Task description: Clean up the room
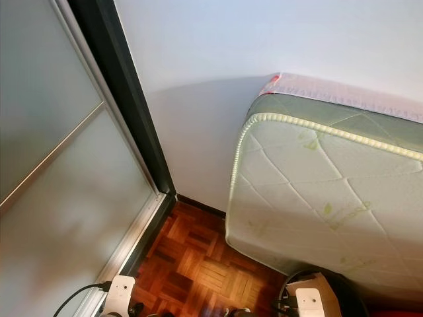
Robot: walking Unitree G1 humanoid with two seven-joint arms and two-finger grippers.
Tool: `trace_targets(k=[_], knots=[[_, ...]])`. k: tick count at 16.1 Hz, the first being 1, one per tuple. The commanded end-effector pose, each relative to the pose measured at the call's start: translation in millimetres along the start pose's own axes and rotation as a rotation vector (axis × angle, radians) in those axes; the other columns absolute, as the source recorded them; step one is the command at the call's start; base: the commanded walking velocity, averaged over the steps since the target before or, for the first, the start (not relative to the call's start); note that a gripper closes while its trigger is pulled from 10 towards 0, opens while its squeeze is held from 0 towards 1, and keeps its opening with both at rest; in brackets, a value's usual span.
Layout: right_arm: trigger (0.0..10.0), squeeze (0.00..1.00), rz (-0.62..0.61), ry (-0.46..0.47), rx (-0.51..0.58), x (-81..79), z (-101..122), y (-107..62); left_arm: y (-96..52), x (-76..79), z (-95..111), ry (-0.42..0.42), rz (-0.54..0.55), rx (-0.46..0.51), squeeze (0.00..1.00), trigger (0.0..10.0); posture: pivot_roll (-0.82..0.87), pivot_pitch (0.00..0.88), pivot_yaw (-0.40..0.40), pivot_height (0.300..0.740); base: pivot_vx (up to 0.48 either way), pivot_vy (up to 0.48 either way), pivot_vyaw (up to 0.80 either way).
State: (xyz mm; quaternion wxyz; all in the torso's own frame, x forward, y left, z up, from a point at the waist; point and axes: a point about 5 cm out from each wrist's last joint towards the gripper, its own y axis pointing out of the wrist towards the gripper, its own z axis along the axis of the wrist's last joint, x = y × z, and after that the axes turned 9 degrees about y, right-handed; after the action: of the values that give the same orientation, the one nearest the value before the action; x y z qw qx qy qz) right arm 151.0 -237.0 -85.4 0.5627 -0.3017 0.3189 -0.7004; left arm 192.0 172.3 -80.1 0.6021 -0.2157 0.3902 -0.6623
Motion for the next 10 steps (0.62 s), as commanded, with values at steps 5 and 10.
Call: trace_targets(k=[5, 10], knots=[[10.0, 0.00, 0.094, 0.258, -0.104, -37.7, 1.1, 5.7, -6.0, -44.0, -21.6, -0.229, 0.072, -0.084, 0.00, 10.0, 0.00, 0.000, -0.030, 0.740, 0.000, 0.000, 0.00], [10.0, 0.00, 0.094, 0.258, -0.104, -37.7, 1.1, 5.7, -6.0, -44.0, -21.6, -0.229, 0.072, -0.084, 0.00, 10.0, 0.00, 0.000, -0.030, 0.740, 0.000, 0.000, 0.00]])
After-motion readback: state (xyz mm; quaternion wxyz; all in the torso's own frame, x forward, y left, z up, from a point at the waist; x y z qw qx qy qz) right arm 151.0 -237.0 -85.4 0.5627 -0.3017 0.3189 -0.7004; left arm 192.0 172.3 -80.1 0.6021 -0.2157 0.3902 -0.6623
